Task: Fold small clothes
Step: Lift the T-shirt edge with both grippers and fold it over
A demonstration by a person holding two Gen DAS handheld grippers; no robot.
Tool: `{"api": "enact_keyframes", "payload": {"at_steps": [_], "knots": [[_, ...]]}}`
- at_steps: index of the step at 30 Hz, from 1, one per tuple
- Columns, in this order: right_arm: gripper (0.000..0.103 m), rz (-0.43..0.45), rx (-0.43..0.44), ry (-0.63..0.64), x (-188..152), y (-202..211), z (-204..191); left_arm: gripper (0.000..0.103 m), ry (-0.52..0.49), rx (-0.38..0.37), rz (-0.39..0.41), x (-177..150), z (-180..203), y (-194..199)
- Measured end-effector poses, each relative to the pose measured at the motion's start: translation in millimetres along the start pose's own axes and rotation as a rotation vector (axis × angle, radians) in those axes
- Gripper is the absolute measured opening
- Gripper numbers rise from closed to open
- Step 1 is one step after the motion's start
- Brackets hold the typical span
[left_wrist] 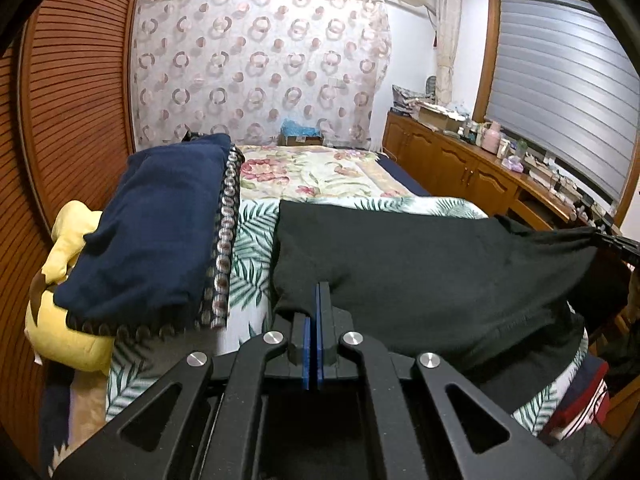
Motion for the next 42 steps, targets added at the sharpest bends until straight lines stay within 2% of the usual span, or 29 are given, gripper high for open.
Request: {"api": "enact_keyframes", "payload": {"at_steps": [7, 12, 17, 21, 26, 29, 31, 33, 37, 42], "knots": [[0.004, -0.06, 0.011, -0.046, -14.3, 3.4, -1.9, 0.002, 0.025, -0.002, -0.054, -26.1, -3.7, 5.3], [0.004, -0.122, 0.005, -0.077, -24.5, -11.7, 1.6, 0.002, 0.018, 0.018, -0.118, -45.5, -6.7, -5.3], [0.004, -0.169, -0.007, -0.087, -23.0, -21.3, 0.6, 0.003, 0.028, 0.005, -0.157, -58.1, -10.3, -4.7], [0.004, -0.173, -0.029, -0.064, -15.2, -18.1, -1.9, 0.019, 0.021, 0.008, -0.156, -59.4, -11.2, 0.7], [0.016, -0.142, -0.073, -0.015, 3.4, -6.4, -7.6, 0.041, 0.023, -0.008, -0.148, -59.2, -14.2, 6.6], [0.034, -0.112, -0.103, 0.009, 14.2, -0.1, -12.9, 0.049, 0.006, -0.004, -0.141, -57.9, -13.4, 9.7], [0.051, -0.09, -0.117, 0.024, 20.7, 2.8, -17.5, 0.073, -0.006, 0.008, -0.135, -57.7, -13.7, 11.4], [0.055, -0.073, -0.109, 0.03, 26.4, 4.6, -23.3, 0.077, -0.007, 0.012, -0.13, -58.2, -14.7, 12.7], [0.056, -0.075, -0.078, 0.052, 21.9, -4.9, -40.2, 0.077, -0.002, 0.042, -0.137, -59.8, -20.7, 9.8], [0.056, -0.095, -0.003, 0.063, 12.3, -40.8, -65.5, 0.077, 0.01, 0.073, -0.168, -68.3, -28.3, 2.5]]}}
Point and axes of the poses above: each gripper's, at about its wrist camera, not at the fingertips, and y roughly against the way its jaws point, z to its right, x to its top, the point moved 1 cm from there along -y, roughly the way its jaws point, and after that the axes turned 13 degrees about z, right-handed, at the moved point
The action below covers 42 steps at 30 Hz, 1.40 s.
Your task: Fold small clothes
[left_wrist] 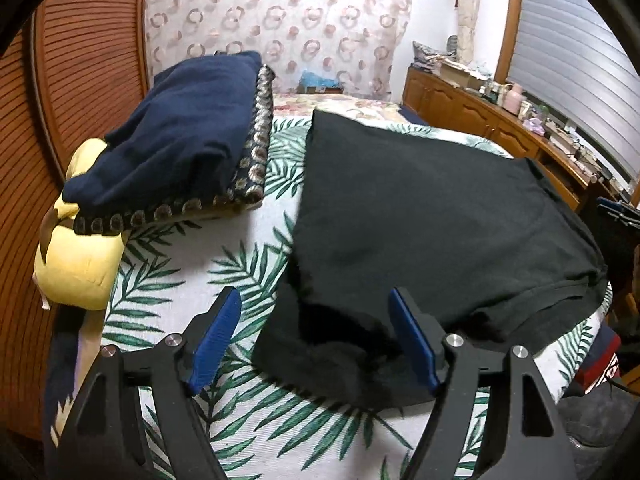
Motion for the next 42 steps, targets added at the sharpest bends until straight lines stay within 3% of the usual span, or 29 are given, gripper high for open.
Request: {"api": "enact_keyframes", "payload": {"at_steps": [9, 16, 23, 28, 39, 42], "knots": [[0.056, -0.087, 0.168, 0.048, -9.7, -73.7, -51.3, 0.077, 0.004, 0.021, -0.013, -7.3, -6.9, 0.4], [0.056, -0.13, 0.204, 0.061, -10.3, -103.0, -42.6, 0.077, 0.009, 0.025, -0.025, -10.4, -7.7, 0.4], [0.059, -0.131, 0.194, 0.077, -12.4, -104.5, -43.4, 0.077, 0.023, 0.023, -0.034, -11.6, -11.9, -2.0], [0.078, -0.141, 0.21, 0.105, -23.2, -105.1, -57.5, 0.077, 0.024, 0.017, -0.02, -6.2, -12.8, 0.2], [0.084, -0.146, 0.216, 0.106, -24.2, -104.3, -55.9, 0.076, 0.053, -0.016, -0.006, 1.1, -13.1, -8.6], [0.084, -0.146, 0.218, 0.105, -24.2, -104.9, -55.7, 0.058, 0.039, -0.032, -0.024, -1.5, -8.6, -12.3]]}}
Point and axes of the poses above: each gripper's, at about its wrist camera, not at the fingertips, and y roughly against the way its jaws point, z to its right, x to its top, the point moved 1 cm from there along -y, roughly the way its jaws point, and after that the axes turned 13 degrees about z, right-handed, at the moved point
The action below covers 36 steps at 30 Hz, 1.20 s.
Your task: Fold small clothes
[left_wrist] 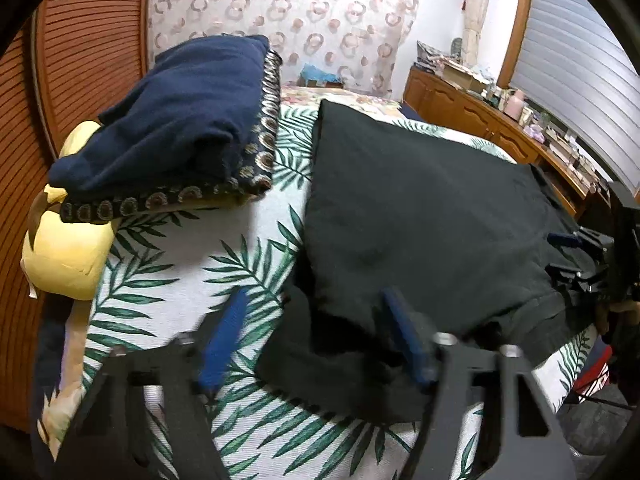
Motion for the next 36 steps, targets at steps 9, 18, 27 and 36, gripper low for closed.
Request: {"api": "enact_keyframes", "payload": {"at_steps": [9, 18, 27, 36], "knots": [[0.088, -0.002, 0.003, 0.001, -0.6, -0.6, -0.5, 0.044, -0.034, 0.007, -0.024, -6.6, 8.7, -6.2], [0.091, -0.005, 0.01, 0.002, -1.8, -1.9, -1.6, 0.011, -0.042, -0.035, -0.021, -3.8, 14.5, -6.2], [0.093, -0.008, 0.016, 0.005, -3.1, -2.2, -0.3, 0.01, -0.051, -0.121, 0.109, 25.3, 42.6, 14.4], [0.093, -0.007, 0.016, 0.006, -4.8, -1.6, -0.7, 0.009, -0.106, -0.194, 0.184, 57.9, 79.8, 23.1]]}}
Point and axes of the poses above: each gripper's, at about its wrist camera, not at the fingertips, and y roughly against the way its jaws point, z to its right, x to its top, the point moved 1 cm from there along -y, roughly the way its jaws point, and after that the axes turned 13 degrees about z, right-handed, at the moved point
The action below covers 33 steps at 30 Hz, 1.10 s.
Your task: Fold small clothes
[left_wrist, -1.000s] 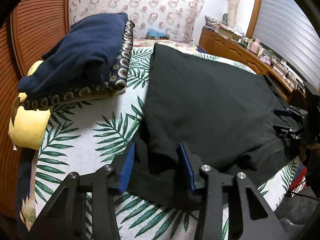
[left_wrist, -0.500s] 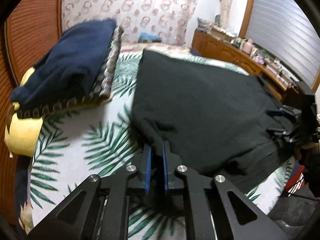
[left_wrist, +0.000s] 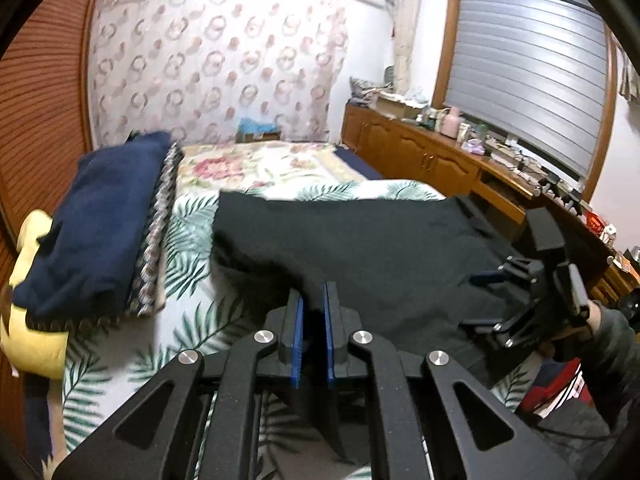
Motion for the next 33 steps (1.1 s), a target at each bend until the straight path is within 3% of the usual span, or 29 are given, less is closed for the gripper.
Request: {"api": "enact_keyframes", "payload": {"at_steps": [8, 14, 22, 31, 33], "knots": [[0.093, -0.012, -0.008, -0.006, -0.2, 6.5, 1.7, 0.009, -0.041, -0.059, 0.013, 23.9, 23.3, -27.1], [0.093, 0.071, -0.044, -0.069, -0.8, 41.3, 15.6, 0.009, -0.048, -0.127, 0.028, 44.3, 47.3, -45.2], [0.093, 0.106, -0.19, -0.083, -13.0, 67.5, 28.6, 0.009, -0.07, -0.217, 0.053, 76.9, 89.4, -66.9], [0.093, 0.126, -0.202, -0.113, -20.5, 79.8, 17.5, 0.009, -0.129, -0.28, -0.01, 68.3, 123.0, -74.9], [0.093, 0.128, -0.198, -0.114, -21.4, 80.5, 17.8, 0.017, -0.143, -0.279, -0.032, 61.1, 124.6, -77.2]]}}
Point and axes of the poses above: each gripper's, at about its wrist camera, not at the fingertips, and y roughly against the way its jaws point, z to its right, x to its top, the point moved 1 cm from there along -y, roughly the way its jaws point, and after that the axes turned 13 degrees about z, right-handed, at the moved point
